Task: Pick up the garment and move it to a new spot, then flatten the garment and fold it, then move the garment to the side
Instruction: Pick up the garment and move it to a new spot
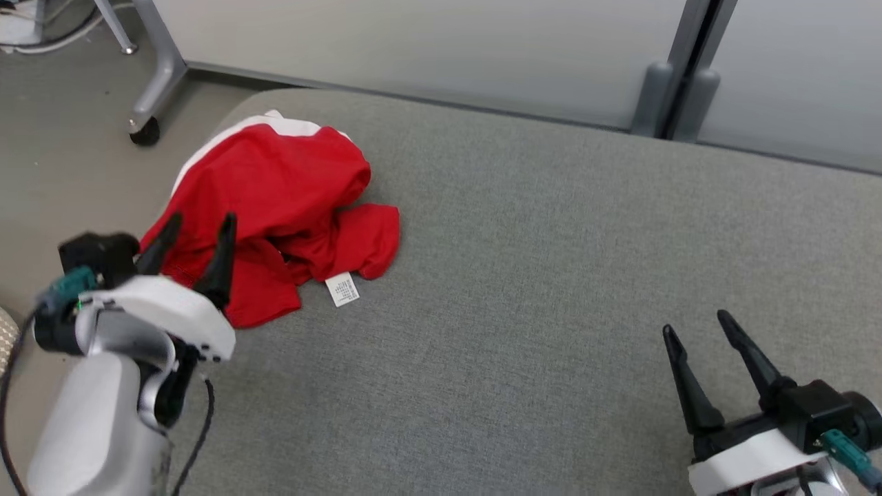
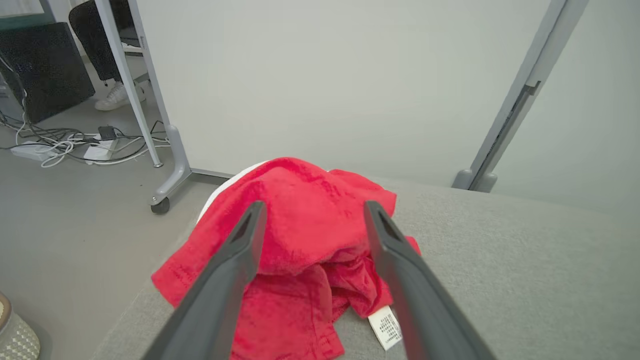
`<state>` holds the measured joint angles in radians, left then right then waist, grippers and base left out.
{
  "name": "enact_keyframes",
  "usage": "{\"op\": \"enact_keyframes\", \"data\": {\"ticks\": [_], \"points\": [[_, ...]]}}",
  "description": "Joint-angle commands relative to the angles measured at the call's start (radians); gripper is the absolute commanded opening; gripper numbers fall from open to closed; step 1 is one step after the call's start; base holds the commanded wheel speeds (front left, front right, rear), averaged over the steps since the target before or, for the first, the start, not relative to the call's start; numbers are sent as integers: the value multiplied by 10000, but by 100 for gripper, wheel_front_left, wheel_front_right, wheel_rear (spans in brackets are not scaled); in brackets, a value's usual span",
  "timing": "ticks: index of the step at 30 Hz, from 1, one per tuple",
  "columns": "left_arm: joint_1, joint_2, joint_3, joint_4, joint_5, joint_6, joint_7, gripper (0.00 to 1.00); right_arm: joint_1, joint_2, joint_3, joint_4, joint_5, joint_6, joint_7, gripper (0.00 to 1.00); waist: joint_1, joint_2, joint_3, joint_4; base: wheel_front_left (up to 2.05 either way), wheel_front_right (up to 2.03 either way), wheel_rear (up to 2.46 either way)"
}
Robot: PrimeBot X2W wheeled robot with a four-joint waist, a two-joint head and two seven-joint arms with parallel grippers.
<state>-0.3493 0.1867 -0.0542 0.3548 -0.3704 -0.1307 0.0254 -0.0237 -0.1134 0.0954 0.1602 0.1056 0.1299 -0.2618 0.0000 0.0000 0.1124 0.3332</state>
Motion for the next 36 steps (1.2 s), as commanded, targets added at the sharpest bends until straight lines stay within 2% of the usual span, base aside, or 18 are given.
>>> {"op": "enact_keyframes", "data": {"ticks": [1,4,8,14,15,16,17,20,22,27,32,36], "points": [[-401,86,-8,133,-45,0,236,100,-247,-147,-8,-78,-40,15,-48,100,0,0,1091,-291,0,0,0],[-1802,169,93,832,-539,15,1276,100,-587,-393,85,-144,-88,15,-48,100,0,0,1830,-484,0,0,0],[-3233,460,193,2184,-684,386,2567,100,-957,-624,168,-216,-93,15,-48,100,0,0,2530,-768,0,0,0],[-4356,617,531,4221,-951,896,3159,100,-1182,-629,130,-261,17,10,-48,100,0,0,2910,-1249,0,0,0],[-4442,698,523,4498,-934,859,3157,79,-1193,-584,127,-269,54,10,-48,100,0,0,2901,-1322,0,0,0],[-4522,789,474,4746,-878,816,3119,25,-1202,-546,110,-281,91,10,-48,100,0,0,2868,-1383,0,0,0],[-4553,864,429,4975,-818,799,3085,0,-1201,-518,107,-274,109,10,-48,100,0,0,2815,-1433,0,0,0],[-4538,1013,446,5467,-732,831,2641,0,-1120,-404,58,-244,153,10,-48,100,0,0,2573,-1506,0,0,0],[-4494,1074,512,5608,-842,703,2194,0,-997,-346,30,-172,183,10,-48,100,0,0,2312,-1517,0,0,0],[-4464,1121,384,5165,-796,411,1302,0,-675,-155,-195,-57,245,9,-48,100,0,0,1547,-1318,0,0,0],[-4052,1296,162,3715,-858,181,1121,0,-215,131,-256,37,363,9,-48,100,0,0,565,-1303,0,0,0],[-3426,1377,4,1590,-1197,87,1699,0,75,355,-174,124,451,9,-48,100,0,0,-80,-1585,0,0,0]]}}
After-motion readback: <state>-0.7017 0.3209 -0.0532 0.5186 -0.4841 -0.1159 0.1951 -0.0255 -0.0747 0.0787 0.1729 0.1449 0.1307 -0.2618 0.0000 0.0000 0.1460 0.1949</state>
